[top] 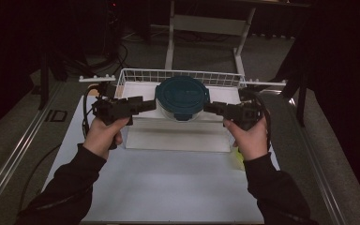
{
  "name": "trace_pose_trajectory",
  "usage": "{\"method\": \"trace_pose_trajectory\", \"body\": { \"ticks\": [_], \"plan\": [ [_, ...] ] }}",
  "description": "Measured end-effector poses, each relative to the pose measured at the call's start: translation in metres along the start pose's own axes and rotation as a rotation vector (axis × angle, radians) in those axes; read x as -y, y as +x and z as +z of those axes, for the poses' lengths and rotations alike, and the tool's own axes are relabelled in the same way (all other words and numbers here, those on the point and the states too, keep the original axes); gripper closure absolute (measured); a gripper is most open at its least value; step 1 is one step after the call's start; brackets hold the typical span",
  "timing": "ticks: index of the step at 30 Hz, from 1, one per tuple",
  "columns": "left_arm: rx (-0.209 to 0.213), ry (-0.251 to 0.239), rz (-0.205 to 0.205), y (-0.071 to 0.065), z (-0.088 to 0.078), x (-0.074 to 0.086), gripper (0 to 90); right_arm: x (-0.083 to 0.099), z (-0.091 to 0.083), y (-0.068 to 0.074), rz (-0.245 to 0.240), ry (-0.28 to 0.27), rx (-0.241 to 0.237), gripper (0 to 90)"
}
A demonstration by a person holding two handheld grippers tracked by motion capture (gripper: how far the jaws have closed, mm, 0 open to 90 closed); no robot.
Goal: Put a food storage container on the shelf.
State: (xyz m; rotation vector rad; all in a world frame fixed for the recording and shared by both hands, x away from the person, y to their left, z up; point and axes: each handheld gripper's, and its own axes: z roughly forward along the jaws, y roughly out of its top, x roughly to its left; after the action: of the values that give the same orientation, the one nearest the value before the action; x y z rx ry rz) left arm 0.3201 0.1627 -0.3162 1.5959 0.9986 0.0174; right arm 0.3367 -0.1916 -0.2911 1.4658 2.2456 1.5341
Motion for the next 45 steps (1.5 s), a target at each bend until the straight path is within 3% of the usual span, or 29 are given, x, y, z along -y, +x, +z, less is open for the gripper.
{"method": "trace_pose_trajectory", "body": {
  "ticks": [2, 4, 7, 8, 10, 11, 15, 22, 29, 41, 45],
  "plan": [
    [0.003, -0.007, 0.022, -0.002, -0.003, 0.011, 24.0, 0.012, 0.002, 0.003, -0.016, -0.002, -0.016, 70.6],
    [0.007, -0.002, 0.069, -0.004, -0.004, 0.023, 18.2, 0.025, 0.007, 0.005, -0.025, 0.010, -0.021, 77.4],
    [-0.039, -0.028, 0.149, -0.010, -0.004, 0.043, 14.7, 0.041, 0.018, 0.007, -0.051, 0.011, -0.015, 89.7],
    [-0.039, -0.027, 0.168, -0.012, -0.004, 0.049, 14.0, 0.044, 0.020, 0.007, -0.047, 0.008, -0.016, 89.8],
    [-0.059, -0.033, 0.205, -0.015, -0.001, 0.065, 2.2, 0.051, 0.029, 0.005, -0.039, 0.006, -0.030, 90.0],
    [-0.062, -0.033, 0.212, -0.016, 0.001, 0.072, 0.8, 0.053, 0.033, 0.005, -0.034, 0.006, -0.030, 90.0],
    [-0.105, -0.057, 0.245, -0.021, 0.006, 0.105, 0.8, 0.058, 0.050, 0.005, -0.021, 0.008, -0.056, 90.0],
    [-0.129, -0.064, 0.296, -0.026, 0.013, 0.141, 0.8, 0.051, 0.059, 0.009, -0.021, -0.007, -0.046, 90.0],
    [-0.133, -0.058, 0.356, -0.034, 0.019, 0.152, 0.8, 0.044, 0.064, 0.007, -0.014, -0.008, -0.038, 90.0],
    [-0.143, -0.071, 0.354, -0.032, 0.020, 0.157, 0.9, 0.035, 0.071, -0.001, 0.019, -0.015, -0.034, 89.9],
    [-0.124, -0.090, 0.380, -0.032, 0.018, 0.158, 0.9, 0.044, 0.064, 0.001, -0.018, -0.017, -0.039, 83.7]
  ]
}}
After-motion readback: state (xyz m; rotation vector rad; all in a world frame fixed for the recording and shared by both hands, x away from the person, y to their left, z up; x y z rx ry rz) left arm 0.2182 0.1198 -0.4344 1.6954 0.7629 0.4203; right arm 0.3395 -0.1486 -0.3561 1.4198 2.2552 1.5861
